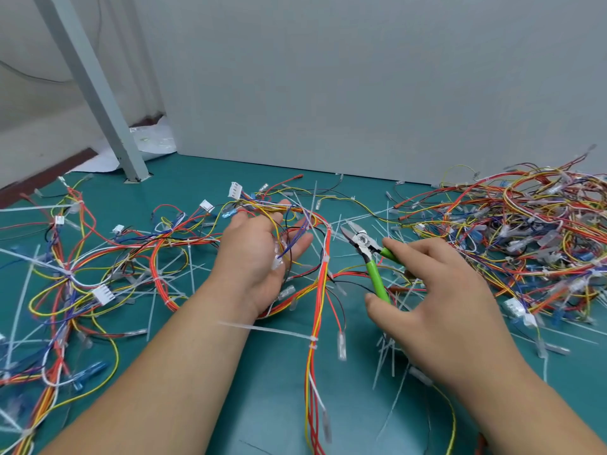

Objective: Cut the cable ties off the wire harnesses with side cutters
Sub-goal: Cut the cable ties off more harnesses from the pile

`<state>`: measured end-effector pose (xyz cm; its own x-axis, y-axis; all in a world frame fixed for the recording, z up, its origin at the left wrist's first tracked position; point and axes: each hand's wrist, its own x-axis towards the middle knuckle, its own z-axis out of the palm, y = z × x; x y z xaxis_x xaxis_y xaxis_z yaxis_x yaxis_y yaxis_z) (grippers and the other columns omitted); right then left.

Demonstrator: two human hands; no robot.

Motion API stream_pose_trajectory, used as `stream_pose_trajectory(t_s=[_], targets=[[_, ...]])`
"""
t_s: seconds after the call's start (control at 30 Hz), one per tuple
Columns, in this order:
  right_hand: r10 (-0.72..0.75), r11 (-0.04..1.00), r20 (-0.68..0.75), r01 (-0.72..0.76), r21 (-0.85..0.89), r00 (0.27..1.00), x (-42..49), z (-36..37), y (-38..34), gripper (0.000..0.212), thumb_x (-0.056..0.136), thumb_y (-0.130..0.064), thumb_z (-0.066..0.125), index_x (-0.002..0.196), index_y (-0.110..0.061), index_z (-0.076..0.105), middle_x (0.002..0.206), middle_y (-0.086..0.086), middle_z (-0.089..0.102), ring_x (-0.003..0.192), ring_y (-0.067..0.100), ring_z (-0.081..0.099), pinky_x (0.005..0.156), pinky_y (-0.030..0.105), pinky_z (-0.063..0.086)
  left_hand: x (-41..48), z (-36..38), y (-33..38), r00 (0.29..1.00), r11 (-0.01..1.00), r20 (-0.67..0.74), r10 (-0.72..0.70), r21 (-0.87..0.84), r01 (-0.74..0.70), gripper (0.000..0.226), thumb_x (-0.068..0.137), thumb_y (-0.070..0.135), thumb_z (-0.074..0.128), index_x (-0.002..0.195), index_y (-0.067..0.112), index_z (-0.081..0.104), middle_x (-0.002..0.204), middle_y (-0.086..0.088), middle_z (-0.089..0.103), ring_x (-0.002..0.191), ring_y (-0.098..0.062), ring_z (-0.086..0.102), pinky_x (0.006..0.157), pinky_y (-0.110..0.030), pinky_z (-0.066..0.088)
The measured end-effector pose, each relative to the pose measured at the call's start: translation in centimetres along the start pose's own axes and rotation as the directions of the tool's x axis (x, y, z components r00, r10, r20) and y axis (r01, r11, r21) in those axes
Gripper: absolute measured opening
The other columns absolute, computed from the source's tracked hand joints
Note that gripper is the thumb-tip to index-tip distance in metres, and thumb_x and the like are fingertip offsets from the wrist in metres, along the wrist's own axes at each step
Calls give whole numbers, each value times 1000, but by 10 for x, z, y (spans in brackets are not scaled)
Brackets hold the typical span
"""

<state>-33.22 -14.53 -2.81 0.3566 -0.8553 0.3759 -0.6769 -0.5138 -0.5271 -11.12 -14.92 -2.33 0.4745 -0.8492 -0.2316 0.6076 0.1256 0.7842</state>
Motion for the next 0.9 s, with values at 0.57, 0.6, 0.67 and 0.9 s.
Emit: stream_pose_trajectory(t_s=[0.57, 0.6, 0.67, 0.9], targets=[[-16, 988, -16, 13, -151, 1000, -4, -6, -7, 57, 73, -42, 84, 127, -31, 72, 106, -16, 63, 84, 16, 64, 74, 37, 55, -6, 3, -11, 942, 927, 194, 274, 207, -313, 27, 98, -6, 55, 108, 18, 52, 124, 3, 71, 91, -26, 77, 75, -35, 63], [-20, 987, -12, 18, -157, 1000, -4, -6, -7, 56, 74, -41, 83, 128, -31, 72, 106, -16, 64, 85, 16, 64, 74, 37, 55, -7, 3, -11, 938, 922, 205, 278, 217, -321, 27, 98, -6, 55, 107, 19, 52, 124, 4, 71, 92, -26, 77, 76, -35, 63], [-29, 985, -2, 28, -172, 1000, -4, -5, -7, 56, 75, -40, 83, 128, -31, 72, 108, -16, 64, 88, 16, 63, 74, 37, 55, -9, 3, -11, 931, 909, 225, 287, 242, -339, 28, 98, -6, 55, 108, 20, 52, 126, 7, 70, 93, -24, 77, 75, -33, 63], [-21, 976, 62, 34, -217, 998, -3, -4, -3, 55, 78, -46, 76, 133, -41, 66, 109, -20, 59, 88, 12, 60, 76, 35, 53, -15, 6, -10, 910, 868, 251, 331, 296, -398, 34, 95, -7, 59, 112, 21, 51, 130, 6, 67, 92, -22, 77, 73, -32, 63]])
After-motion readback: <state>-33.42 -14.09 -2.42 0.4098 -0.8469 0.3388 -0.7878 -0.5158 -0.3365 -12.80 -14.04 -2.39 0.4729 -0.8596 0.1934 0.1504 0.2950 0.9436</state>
